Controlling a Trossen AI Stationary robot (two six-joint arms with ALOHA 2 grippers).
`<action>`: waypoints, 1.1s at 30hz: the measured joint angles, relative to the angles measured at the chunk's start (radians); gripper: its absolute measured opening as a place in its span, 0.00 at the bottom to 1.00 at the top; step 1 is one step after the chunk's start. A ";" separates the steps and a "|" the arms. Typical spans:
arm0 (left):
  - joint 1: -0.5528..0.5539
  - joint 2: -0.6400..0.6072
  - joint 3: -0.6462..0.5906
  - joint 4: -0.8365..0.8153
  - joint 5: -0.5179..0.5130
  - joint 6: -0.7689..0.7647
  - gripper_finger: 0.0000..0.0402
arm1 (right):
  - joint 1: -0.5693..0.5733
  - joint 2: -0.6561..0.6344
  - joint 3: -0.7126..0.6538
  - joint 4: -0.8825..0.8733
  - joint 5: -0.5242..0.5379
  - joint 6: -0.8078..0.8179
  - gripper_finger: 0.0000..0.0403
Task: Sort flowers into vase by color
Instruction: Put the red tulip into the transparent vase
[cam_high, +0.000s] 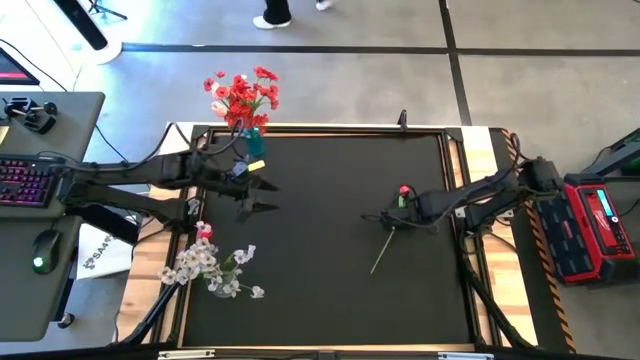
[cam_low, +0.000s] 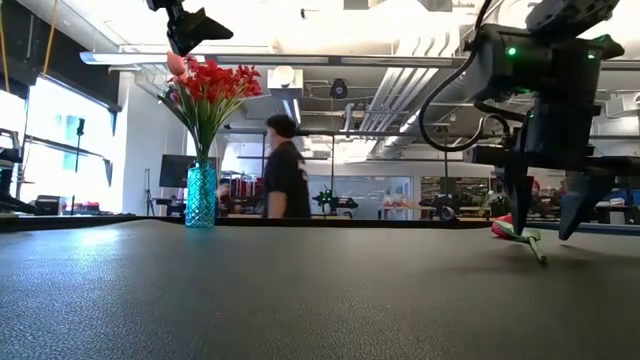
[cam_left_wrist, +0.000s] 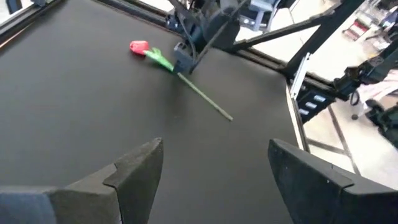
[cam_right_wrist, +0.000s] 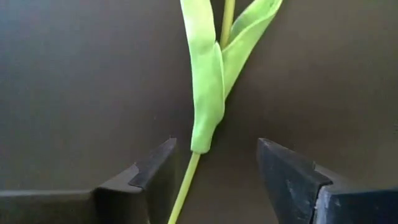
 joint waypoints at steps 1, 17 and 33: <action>0.000 -0.006 -0.001 -0.011 -0.004 0.005 0.69 | -0.006 0.000 0.000 0.000 -0.001 -0.007 0.51; 0.000 -0.039 -0.001 -0.052 -0.019 0.006 0.69 | -0.019 0.000 -0.001 0.007 -0.051 -0.033 0.22; -0.001 -0.039 -0.001 -0.075 -0.019 0.009 0.69 | -0.019 0.075 -0.022 0.048 -0.076 -0.050 0.14</action>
